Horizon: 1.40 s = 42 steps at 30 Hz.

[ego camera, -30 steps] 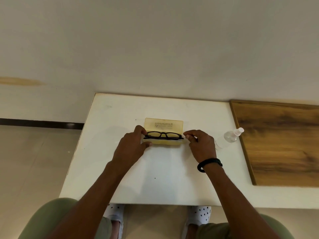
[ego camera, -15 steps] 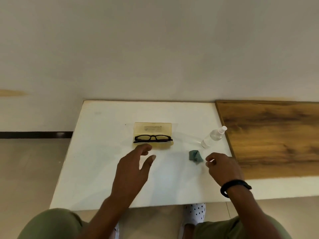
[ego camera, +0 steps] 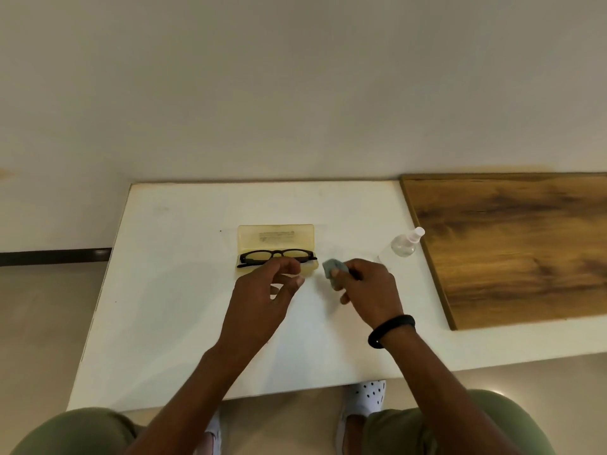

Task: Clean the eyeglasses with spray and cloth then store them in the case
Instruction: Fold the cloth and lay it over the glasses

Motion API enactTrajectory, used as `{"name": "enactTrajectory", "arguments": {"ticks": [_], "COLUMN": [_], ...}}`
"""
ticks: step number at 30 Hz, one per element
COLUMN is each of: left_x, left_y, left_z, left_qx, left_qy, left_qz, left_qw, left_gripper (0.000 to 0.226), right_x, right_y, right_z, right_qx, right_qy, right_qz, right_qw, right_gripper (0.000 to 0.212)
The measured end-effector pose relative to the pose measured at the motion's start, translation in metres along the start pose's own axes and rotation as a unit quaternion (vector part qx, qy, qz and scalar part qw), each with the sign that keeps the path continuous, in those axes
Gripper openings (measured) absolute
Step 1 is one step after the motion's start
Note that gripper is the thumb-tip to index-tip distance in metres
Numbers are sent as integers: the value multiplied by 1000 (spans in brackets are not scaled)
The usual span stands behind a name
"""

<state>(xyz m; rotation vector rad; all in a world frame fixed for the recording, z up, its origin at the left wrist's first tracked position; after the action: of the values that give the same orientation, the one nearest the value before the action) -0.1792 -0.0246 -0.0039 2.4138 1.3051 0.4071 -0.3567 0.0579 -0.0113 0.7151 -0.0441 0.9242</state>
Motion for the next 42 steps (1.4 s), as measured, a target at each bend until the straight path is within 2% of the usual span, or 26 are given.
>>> {"name": "enactTrajectory", "arguments": {"ticks": [2,5,7,13,16,18,21,25,28,30,32,35,38,42], "left_x": [-1,-3,-5,-12,-13,-15,-16,-19,-20,-20,-21,-20,-20,-18], "left_y": [0,2,5,14,17,19,21,23,25,26,26,23,20,20], "left_z": [-2,-4,-6,-12,-12,-10,-9,-6,-4,-2,-2,-3,-6,-8], "left_qx": [19,66,87,164,264,360,461,472,471,469,465,456,447,420], "left_qy": [12,35,40,63,102,139,178,181,186,186,187,184,170,152], "left_qz": [4,-2,-10,0,23,48,64,53,37,28,21,24,44,60], "left_qw": [1000,997,995,984,959,921,867,861,861,863,865,870,877,893], "left_gripper": [24,35,34,10,24,30,34,35,30,30,34,39,32,25], "right_x": [5,11,12,15,15,14,14,19,29,41,50,55,51,44], "right_y": [-7,-20,-26,-25,-22,-22,-22,-17,-5,-2,-4,-16,-23,-21], "right_z": [16,27,28,36,40,41,41,44,57,68,74,72,67,66], "right_qx": [-189,-287,-298,-289,-290,-289,-272,-198,-90,-32,14,85,141,123], "right_qy": [-9,-8,-3,29,40,43,60,171,321,410,455,459,423,407], "right_qz": [52,95,98,96,104,107,82,-58,-153,-167,-169,-153,-157,-144], "right_qw": [981,953,950,952,951,950,957,963,930,896,874,871,881,893], "right_gripper": [20,25,28,39,39,38,38,21,17,13,12,19,23,10]}}
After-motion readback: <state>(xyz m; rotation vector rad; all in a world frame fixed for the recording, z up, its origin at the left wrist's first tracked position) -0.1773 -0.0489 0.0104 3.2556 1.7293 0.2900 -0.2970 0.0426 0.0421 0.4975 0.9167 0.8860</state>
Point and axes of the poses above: each hand's wrist, its own x-axis away from the middle knuckle, its own y-axis out of the back of the hand, z = x × y, the point moved 3 cm from there along -x, towards the middle knuckle
